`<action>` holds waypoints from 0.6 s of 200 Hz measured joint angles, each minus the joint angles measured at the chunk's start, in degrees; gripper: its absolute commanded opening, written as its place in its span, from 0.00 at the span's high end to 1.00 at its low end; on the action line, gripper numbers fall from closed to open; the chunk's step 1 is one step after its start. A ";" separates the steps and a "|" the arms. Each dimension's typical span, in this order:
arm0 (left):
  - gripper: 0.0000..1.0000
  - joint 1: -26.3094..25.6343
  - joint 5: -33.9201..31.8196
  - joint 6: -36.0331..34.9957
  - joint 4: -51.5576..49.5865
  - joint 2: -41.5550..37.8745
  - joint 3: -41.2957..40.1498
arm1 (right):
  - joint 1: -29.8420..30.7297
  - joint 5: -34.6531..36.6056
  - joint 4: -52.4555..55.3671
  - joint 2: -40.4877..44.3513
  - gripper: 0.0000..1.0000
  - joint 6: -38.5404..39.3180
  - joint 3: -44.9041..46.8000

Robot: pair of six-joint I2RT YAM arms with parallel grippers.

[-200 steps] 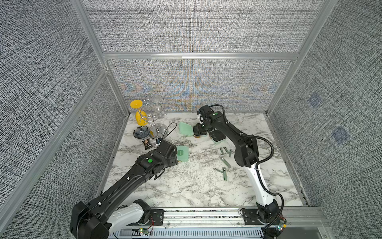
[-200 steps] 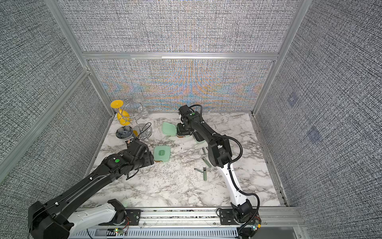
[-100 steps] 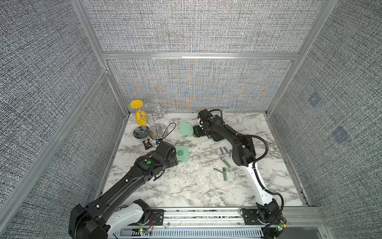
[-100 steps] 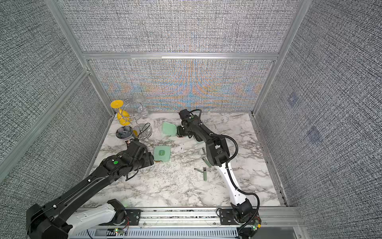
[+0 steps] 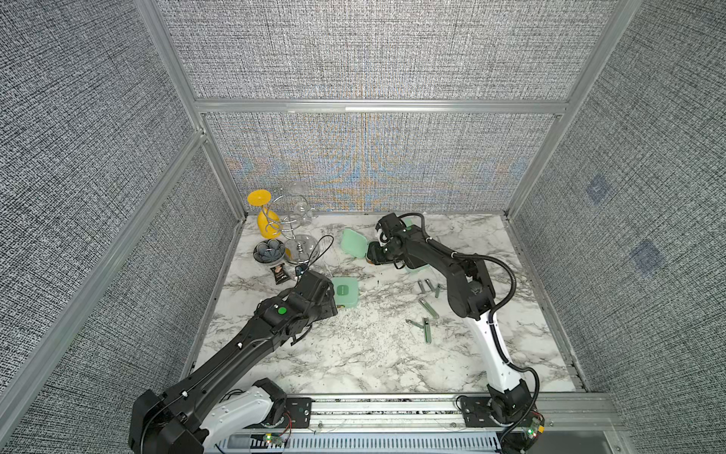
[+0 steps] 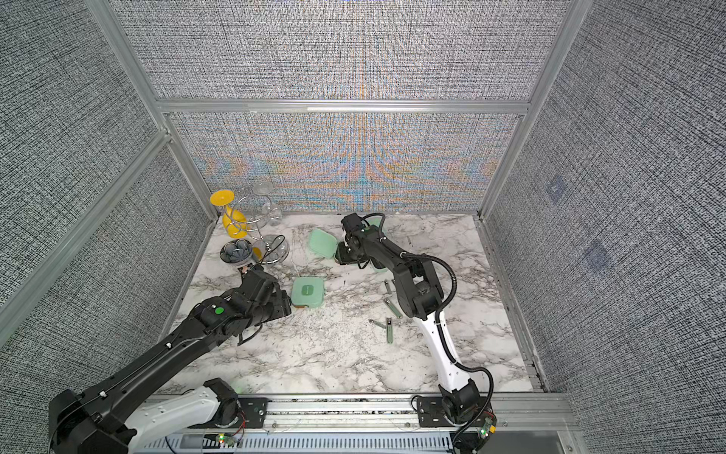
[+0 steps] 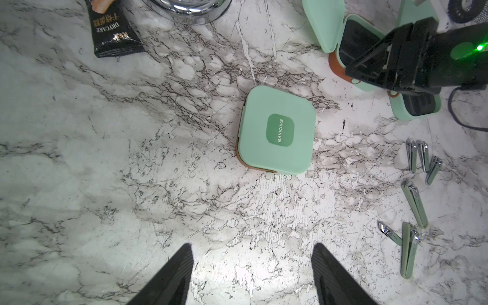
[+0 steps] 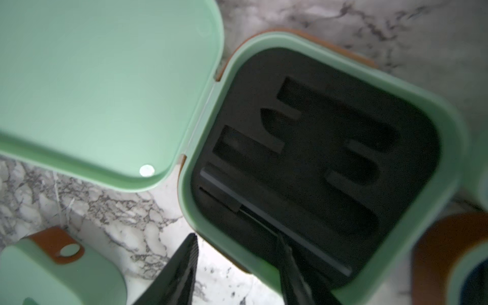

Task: Organize nail clipper sets
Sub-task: Move the storage box to the center of the board.

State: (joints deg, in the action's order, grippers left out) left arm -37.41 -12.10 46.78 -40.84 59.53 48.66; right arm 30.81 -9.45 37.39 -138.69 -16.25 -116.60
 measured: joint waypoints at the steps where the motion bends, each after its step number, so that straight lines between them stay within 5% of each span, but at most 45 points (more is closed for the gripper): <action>1: 0.27 0.00 0.00 0.00 0.02 0.00 -0.02 | 0.04 -0.02 -0.09 0.07 0.48 -0.02 0.15; 120: 0.27 0.00 0.42 0.13 -0.13 -3.02 -1.97 | 10.29 0.81 -9.73 17.68 0.48 -12.63 29.70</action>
State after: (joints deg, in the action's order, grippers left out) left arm -37.41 -11.68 46.92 -40.97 56.51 46.70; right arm 41.10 -8.64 27.66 -121.01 -28.88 -86.89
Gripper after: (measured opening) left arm 0.729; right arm 0.523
